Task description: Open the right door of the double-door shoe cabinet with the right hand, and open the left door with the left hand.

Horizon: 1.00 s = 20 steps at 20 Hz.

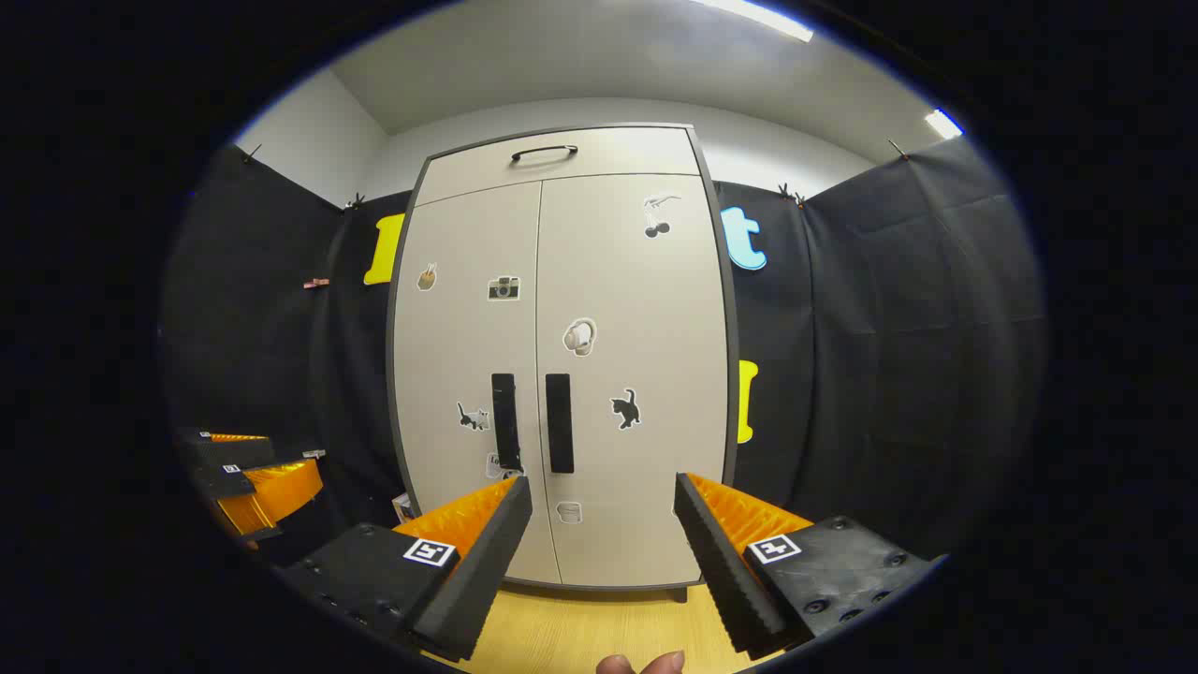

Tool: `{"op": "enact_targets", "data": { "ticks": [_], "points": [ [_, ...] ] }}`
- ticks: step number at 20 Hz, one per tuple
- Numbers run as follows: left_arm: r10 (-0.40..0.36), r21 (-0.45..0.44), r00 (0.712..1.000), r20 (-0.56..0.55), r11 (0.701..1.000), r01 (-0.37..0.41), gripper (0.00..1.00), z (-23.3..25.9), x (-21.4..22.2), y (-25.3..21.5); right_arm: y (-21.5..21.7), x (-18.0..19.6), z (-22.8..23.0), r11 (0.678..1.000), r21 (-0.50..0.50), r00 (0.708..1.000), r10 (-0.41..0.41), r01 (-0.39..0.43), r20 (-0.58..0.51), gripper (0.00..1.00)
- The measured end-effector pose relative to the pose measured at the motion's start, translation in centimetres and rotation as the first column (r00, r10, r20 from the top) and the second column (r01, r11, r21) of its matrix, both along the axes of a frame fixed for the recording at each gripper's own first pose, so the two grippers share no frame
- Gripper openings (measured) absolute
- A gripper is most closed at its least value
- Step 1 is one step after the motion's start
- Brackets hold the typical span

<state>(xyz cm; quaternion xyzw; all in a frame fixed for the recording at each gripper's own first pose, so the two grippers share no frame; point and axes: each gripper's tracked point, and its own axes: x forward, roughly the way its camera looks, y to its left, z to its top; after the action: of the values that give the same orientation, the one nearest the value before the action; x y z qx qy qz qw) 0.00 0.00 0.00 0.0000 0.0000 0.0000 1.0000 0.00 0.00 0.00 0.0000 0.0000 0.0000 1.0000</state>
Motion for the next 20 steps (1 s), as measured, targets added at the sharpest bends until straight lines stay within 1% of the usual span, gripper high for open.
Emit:
{"op": "enact_targets", "data": {
  "ticks": [3,8,12,20],
  "points": [
    [-0.012,0.000,1.000,0.010,1.000,0.012,0.95,0.1,0.2,-0.4,-0.3,-0.1,0.3,1.000,0.000,1.000,-0.008,0.008,0.008,0.98],
    [-0.027,0.007,1.000,0.012,1.000,0.027,0.95,0.0,0.4,-0.8,-0.6,-0.4,1.0,0.999,0.034,0.999,-0.016,0.015,0.033,0.98],
    [-0.025,0.023,0.999,0.025,0.999,0.024,0.95,0.5,0.5,-0.6,-0.7,-0.3,0.9,0.999,0.018,0.999,-0.027,0.027,0.026,0.97],
    [-0.034,0.024,0.999,0.024,0.999,0.034,0.95,0.4,0.7,-0.4,0.4,0.5,0.3,0.999,0.036,1.000,-0.011,0.012,-0.014,0.97]
  ]
}}
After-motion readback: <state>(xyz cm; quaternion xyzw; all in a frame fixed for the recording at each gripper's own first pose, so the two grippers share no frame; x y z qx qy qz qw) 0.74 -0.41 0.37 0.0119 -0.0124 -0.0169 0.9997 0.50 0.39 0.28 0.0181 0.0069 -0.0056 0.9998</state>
